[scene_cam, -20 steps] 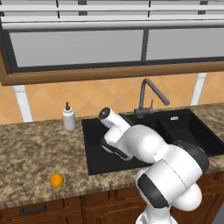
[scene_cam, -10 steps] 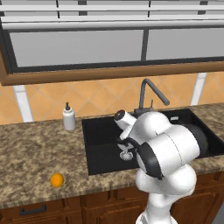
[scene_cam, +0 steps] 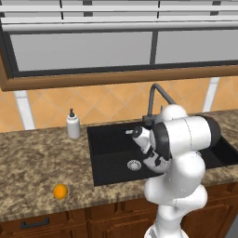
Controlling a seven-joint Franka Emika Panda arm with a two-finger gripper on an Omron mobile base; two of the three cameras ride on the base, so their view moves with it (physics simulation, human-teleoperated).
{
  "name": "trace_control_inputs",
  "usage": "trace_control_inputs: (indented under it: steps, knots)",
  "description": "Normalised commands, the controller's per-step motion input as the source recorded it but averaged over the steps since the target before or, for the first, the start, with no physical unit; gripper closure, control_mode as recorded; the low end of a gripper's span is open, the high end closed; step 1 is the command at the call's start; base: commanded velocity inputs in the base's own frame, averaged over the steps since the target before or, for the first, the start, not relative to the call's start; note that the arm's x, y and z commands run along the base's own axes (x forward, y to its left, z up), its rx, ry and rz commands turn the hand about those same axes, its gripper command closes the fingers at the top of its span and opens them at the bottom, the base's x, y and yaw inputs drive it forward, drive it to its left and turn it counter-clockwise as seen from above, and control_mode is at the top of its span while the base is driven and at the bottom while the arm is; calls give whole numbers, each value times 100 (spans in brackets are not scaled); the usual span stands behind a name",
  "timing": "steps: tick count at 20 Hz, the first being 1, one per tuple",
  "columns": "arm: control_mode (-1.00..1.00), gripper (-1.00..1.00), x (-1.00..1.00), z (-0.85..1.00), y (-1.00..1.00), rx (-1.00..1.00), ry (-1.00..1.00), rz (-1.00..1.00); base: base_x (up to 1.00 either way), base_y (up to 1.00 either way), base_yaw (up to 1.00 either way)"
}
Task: Put the colander in the sink, put the orange, tangerine in the colander, and turn on the sink faucet and pour water over the colander.
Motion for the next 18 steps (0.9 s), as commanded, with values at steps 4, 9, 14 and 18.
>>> trace_control_inputs:
  steps: [4,9,14,18]
  knots:
    - [-100,-100,19,-48,-38,-16,0,0,0,0,0]
    - [-100,-100,52,-24,-35,-8,0,-1,0,0,0]
    - [-100,-100,57,3,-7,0,0,-8,0,0,0]
    - [-100,-100,-21,34,28,0,0,-1,0,0,0]
